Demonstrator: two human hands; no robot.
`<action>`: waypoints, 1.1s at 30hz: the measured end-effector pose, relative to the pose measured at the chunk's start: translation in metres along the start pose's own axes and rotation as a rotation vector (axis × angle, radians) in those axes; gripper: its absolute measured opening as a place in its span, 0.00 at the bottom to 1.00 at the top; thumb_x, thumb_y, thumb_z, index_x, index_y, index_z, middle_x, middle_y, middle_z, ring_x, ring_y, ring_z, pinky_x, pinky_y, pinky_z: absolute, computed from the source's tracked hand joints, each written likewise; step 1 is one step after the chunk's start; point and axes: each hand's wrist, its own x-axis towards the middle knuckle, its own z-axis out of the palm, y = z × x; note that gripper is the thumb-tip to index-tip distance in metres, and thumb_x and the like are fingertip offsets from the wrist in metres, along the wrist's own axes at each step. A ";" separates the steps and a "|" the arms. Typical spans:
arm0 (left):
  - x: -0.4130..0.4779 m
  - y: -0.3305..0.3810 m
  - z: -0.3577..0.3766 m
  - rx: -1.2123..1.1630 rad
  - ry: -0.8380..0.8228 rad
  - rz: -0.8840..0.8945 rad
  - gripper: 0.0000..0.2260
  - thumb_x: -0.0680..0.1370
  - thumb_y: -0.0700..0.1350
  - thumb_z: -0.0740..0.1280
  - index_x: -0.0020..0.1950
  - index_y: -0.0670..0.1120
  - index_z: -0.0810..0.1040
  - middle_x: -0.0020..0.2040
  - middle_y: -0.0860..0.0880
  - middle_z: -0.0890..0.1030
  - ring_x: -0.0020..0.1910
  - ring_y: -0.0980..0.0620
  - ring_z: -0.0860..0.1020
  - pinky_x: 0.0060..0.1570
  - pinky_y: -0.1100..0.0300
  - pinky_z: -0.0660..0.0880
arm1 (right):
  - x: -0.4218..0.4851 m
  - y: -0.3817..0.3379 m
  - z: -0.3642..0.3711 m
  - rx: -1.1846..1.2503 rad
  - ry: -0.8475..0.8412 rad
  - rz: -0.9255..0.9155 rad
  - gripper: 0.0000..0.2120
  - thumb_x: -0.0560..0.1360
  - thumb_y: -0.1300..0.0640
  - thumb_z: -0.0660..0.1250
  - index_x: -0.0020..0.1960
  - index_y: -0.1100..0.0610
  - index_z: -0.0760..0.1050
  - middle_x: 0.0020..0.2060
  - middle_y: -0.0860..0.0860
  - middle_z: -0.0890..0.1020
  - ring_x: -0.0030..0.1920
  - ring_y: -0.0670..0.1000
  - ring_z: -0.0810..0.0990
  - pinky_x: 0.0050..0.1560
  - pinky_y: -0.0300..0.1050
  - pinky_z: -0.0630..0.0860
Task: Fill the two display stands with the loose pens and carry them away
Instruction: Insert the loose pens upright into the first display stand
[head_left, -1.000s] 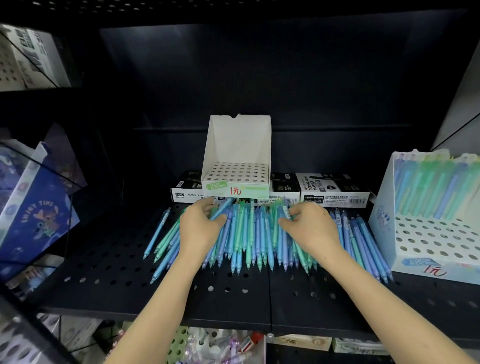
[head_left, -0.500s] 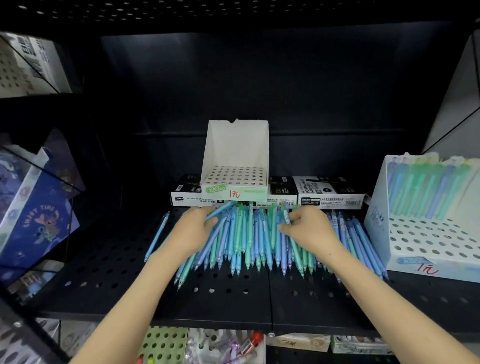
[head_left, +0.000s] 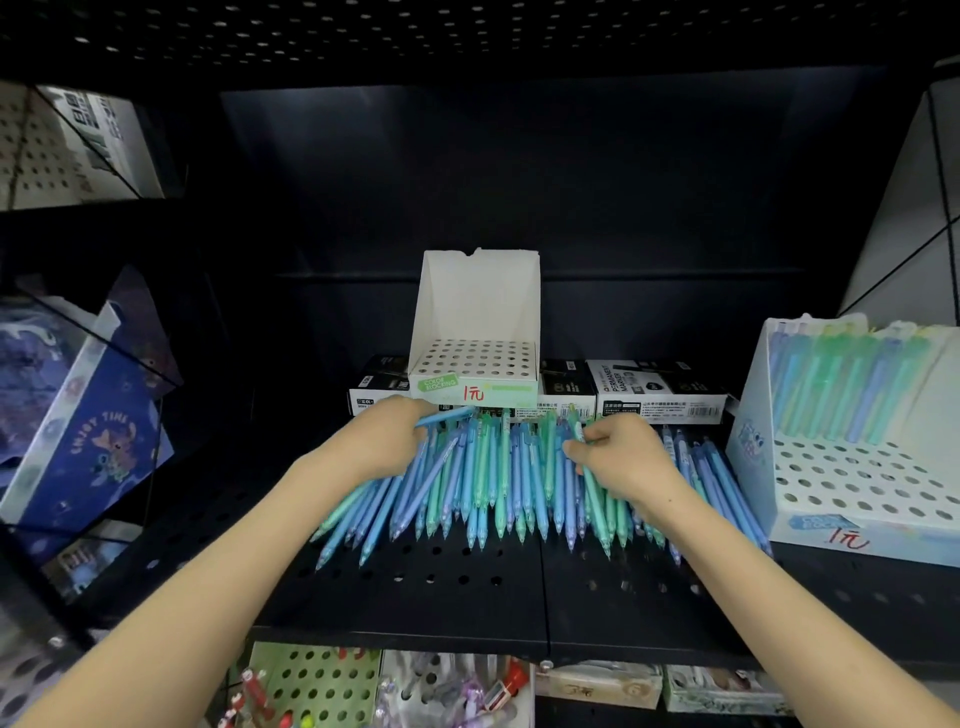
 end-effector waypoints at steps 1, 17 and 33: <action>-0.001 0.000 -0.002 0.021 -0.006 0.003 0.17 0.82 0.40 0.54 0.70 0.46 0.67 0.47 0.47 0.74 0.31 0.57 0.68 0.26 0.67 0.65 | -0.001 0.000 0.000 0.014 0.000 0.001 0.22 0.75 0.58 0.66 0.56 0.77 0.68 0.33 0.67 0.72 0.26 0.50 0.59 0.26 0.40 0.60; -0.018 0.087 -0.002 -1.005 0.052 0.246 0.15 0.80 0.39 0.58 0.67 0.43 0.70 0.36 0.50 0.72 0.29 0.62 0.71 0.27 0.70 0.67 | -0.050 -0.007 -0.086 0.389 0.289 -0.139 0.10 0.78 0.61 0.62 0.58 0.56 0.67 0.34 0.53 0.83 0.24 0.46 0.74 0.25 0.39 0.72; 0.029 0.224 0.050 -1.540 -0.161 0.327 0.12 0.81 0.36 0.57 0.62 0.42 0.72 0.35 0.48 0.70 0.30 0.58 0.71 0.24 0.69 0.64 | -0.023 0.061 -0.213 -0.368 0.845 -0.098 0.06 0.78 0.61 0.55 0.52 0.62 0.68 0.43 0.58 0.80 0.40 0.57 0.76 0.36 0.48 0.69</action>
